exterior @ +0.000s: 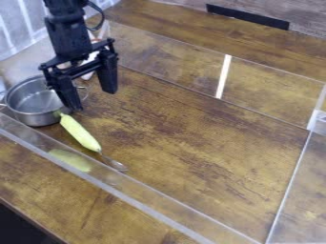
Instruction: Move the green spoon to the right
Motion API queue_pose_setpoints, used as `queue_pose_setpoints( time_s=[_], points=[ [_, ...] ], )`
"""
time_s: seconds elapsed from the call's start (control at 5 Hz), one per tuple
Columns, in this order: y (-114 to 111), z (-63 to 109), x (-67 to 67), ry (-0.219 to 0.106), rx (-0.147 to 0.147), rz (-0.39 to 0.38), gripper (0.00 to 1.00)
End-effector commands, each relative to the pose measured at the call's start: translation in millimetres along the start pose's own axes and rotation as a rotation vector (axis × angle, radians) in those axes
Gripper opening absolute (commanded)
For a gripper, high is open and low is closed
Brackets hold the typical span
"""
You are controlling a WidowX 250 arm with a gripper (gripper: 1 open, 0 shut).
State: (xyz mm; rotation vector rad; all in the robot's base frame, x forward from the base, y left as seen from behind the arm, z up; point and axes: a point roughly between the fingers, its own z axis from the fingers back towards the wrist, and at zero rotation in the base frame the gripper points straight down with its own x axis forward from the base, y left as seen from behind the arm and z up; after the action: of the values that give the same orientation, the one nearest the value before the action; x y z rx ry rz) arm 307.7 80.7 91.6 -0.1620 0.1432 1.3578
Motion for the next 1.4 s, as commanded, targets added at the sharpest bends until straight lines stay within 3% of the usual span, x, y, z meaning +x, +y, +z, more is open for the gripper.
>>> queue_pose_setpoints(
  time_s=[0.0,0.2,0.8,1.0,1.2],
  points=[
    [-6,26.3,-2.2,-0.044,-0.084,0.061,1.00],
    [-10,24.0,-5.5,-0.042,-0.092,0.134,1.00],
    [-16,3.2,3.7,-0.042,-0.091,0.238,1.00],
    [-20,-9.2,6.6,-0.045,-0.089,0.252,1.00],
    [-13,-10.8,3.9,-0.058,-0.082,0.250,1.00]
  ],
)
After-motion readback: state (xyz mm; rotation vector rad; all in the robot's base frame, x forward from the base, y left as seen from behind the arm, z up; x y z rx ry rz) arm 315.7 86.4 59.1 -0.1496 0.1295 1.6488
